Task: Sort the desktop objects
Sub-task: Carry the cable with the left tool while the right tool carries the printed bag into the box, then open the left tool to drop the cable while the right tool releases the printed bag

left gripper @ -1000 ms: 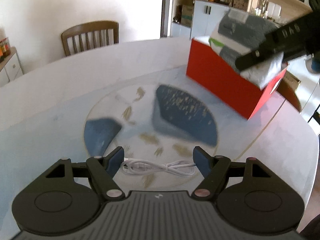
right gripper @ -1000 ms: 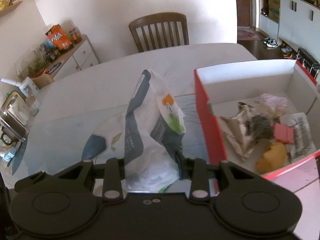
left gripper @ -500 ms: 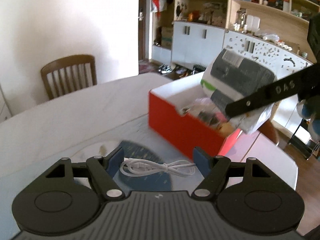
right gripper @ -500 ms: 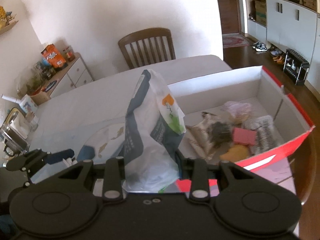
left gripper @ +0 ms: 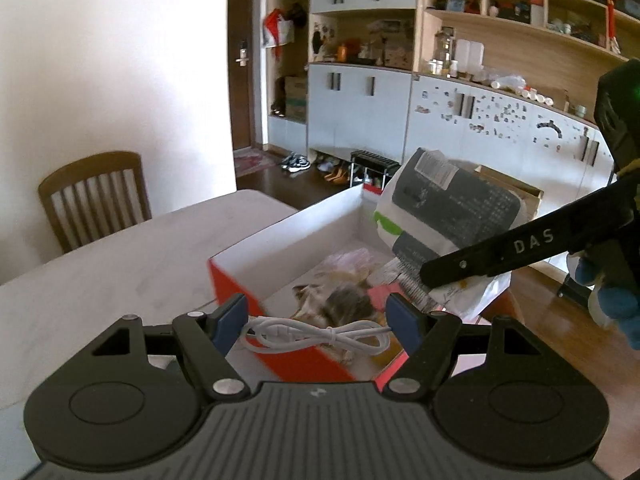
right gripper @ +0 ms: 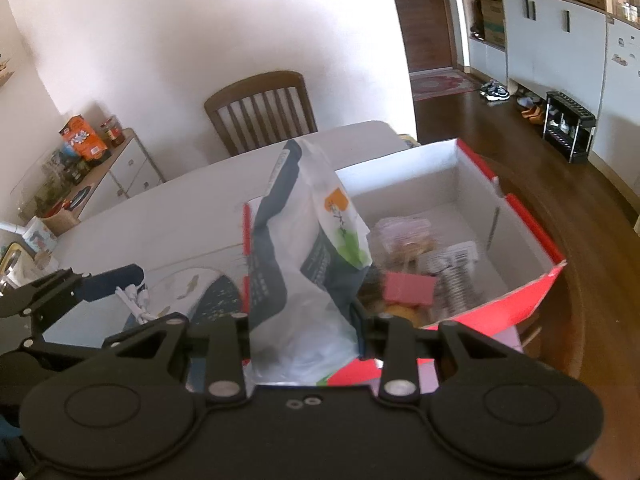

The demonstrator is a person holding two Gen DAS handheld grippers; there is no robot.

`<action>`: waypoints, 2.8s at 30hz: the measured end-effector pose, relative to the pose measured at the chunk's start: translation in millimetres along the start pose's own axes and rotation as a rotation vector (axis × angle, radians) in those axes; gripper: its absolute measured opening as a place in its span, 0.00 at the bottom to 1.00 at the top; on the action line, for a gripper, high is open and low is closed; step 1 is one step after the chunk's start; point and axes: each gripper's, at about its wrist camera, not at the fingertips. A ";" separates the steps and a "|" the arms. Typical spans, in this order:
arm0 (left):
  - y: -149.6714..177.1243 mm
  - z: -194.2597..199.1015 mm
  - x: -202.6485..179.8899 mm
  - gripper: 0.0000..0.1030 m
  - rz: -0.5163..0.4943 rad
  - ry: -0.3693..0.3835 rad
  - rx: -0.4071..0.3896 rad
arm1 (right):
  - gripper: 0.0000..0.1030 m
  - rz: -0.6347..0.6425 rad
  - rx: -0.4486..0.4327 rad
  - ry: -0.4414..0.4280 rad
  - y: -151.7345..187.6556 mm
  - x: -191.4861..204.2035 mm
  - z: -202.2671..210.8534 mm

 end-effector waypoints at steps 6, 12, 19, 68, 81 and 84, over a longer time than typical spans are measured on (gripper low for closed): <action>-15.8 -26.0 -22.1 0.73 -0.034 0.011 0.017 | 0.33 -0.015 -0.003 0.019 -4.9 -28.2 0.9; -26.2 -48.3 -35.8 0.73 -0.057 0.017 0.045 | 0.34 -0.035 0.003 0.031 -9.2 -52.9 -4.1; -36.0 -77.9 -40.6 0.73 -0.059 0.009 0.097 | 0.33 -0.063 0.033 0.015 -25.4 -74.4 -20.1; -21.5 -136.6 -28.2 0.78 -0.016 0.009 0.294 | 0.52 0.022 0.094 -0.022 -30.0 -92.1 -74.0; -26.5 -101.1 -29.4 0.78 0.039 0.024 0.208 | 0.64 0.025 0.045 -0.012 -29.6 -87.7 -45.7; -27.1 -91.8 -28.1 0.78 0.042 0.022 0.189 | 0.64 0.032 0.027 -0.012 -28.0 -82.4 -36.0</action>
Point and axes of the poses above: each gripper's, at about its wrist camera, not at the fingertips, and z roughly against the way its jaws point, x to its left, y to its underside, and after that the axes turned 7 degrees about x, right-handed
